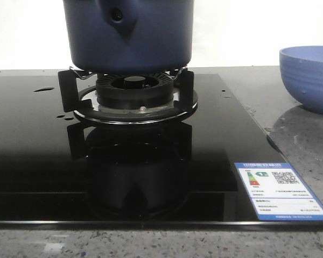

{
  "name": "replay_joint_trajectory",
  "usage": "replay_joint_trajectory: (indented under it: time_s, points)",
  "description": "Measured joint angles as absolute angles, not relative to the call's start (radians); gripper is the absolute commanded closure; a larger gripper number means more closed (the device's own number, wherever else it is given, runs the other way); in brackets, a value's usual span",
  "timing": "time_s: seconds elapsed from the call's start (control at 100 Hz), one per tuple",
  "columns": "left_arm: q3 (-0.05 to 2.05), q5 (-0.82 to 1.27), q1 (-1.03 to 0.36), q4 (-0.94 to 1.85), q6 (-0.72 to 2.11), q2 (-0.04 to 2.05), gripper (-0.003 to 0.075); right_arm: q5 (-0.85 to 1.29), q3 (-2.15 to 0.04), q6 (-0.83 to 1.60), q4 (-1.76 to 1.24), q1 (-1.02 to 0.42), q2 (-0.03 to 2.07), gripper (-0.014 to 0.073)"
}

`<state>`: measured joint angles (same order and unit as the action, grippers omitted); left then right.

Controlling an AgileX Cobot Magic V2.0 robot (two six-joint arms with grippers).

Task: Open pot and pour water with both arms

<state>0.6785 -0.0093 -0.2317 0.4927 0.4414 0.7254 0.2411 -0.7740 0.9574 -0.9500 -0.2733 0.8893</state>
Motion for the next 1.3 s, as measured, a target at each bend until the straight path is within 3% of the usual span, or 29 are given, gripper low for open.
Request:
replay_joint_trajectory:
  time_s: [0.18, 0.37, 1.3]
  points:
    - [0.422, -0.066, -0.232, 0.505, 0.441, 0.5, 0.0739, 0.053, -0.462, 0.969, -0.967, -0.395, 0.693, 0.0638]
    - [0.284, -0.07, -0.232, 0.529, 0.441, 0.305, 0.0739, -0.049, -0.3, 0.976, -1.001, -0.433, 0.537, 0.0639]
    - [0.237, -0.077, -0.226, 0.521, 0.441, 0.223, 0.0739, -0.081, -0.278, 0.978, -1.015, -0.433, 0.503, 0.0639]
